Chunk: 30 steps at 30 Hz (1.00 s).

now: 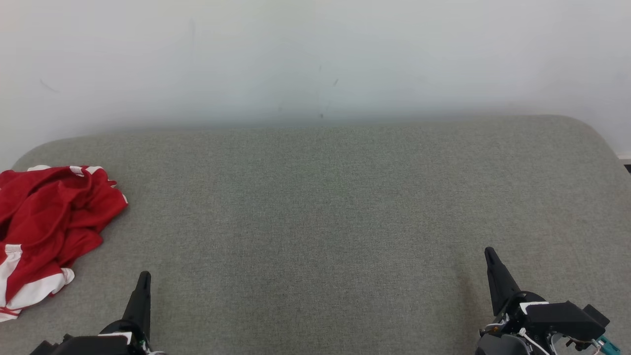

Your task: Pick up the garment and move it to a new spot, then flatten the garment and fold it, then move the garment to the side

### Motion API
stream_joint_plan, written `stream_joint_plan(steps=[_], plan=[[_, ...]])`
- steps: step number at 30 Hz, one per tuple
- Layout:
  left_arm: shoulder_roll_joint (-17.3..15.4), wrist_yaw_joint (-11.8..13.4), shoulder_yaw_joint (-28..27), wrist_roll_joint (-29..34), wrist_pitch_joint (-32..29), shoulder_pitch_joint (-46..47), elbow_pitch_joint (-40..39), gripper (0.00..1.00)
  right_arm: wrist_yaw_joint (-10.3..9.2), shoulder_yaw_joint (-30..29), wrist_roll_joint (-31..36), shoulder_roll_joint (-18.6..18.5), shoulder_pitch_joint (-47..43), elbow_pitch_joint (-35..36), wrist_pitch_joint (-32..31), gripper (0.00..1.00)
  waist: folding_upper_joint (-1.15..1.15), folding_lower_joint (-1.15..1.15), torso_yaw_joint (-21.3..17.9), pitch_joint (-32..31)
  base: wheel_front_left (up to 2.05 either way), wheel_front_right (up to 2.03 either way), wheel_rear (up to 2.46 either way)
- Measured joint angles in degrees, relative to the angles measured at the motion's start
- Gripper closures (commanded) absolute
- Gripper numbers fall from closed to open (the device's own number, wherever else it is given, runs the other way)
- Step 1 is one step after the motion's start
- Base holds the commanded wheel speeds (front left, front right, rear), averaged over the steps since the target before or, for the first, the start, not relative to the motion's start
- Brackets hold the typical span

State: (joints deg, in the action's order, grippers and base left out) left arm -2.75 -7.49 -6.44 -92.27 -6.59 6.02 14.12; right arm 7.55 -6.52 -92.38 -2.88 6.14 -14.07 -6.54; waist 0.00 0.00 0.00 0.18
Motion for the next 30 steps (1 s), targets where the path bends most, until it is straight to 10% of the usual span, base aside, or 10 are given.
stream_joint_plan(steps=[8, 9, 11, 12, 13, 30], plan=[[-0.01, 0.0, 0.0, 0.0, 0.0, 0.0, 0.0, 1.0, 0.0, 0.0, 0.0, 0.0, 0.0, 0.0, 0.0, 1.0, 0.0, 0.0, 0.0, 0.0, 0.0, 0.0, 0.0], [-0.01, 0.0, 0.0, 0.0, 0.0, 0.0, 0.0, 0.0, 0.0, 0.0, 0.0, 0.0, 0.0, 0.0, 0.0, 0.0, 0.0, 0.0, 0.0, 0.0, 0.0, 0.0, 0.0], [0.2, 0.0, 0.11, 0.01, 0.0, -0.54, 0.88, 0.0, 0.0, 0.05, 0.0, 0.04, -0.58, -0.92, 0.01, 0.0, 0.0, 0.0, 0.0, 0.0, 0.0, 0.0, 0.0], [0.3, 0.0, 0.15, 0.01, 0.0, -1.01, 1.37, 1.0, 0.0, 0.07, 0.0, 0.08, -1.02, -1.47, 0.02, 1.0, 0.0, 0.0, 0.0, 0.0, 0.0, 0.0, 0.0], [0.38, 0.0, 0.15, 0.01, 0.0, -1.47, 1.86, 0.0, 0.0, 0.11, 0.0, 0.11, -1.54, -2.02, 0.02, 0.0, 0.0, 0.0, 0.0, 0.0, 0.0, 0.0, 0.0], [0.46, 0.68, 1.56, 8.6, 4.37, -2.49, 2.03, 0.0, 0.0, 1.68, 6.24, 0.15, -2.61, -1.27, 4.36, 0.0, 0.0, 0.0, 0.01, 0.15, 0.0, 0.0, 0.0]])
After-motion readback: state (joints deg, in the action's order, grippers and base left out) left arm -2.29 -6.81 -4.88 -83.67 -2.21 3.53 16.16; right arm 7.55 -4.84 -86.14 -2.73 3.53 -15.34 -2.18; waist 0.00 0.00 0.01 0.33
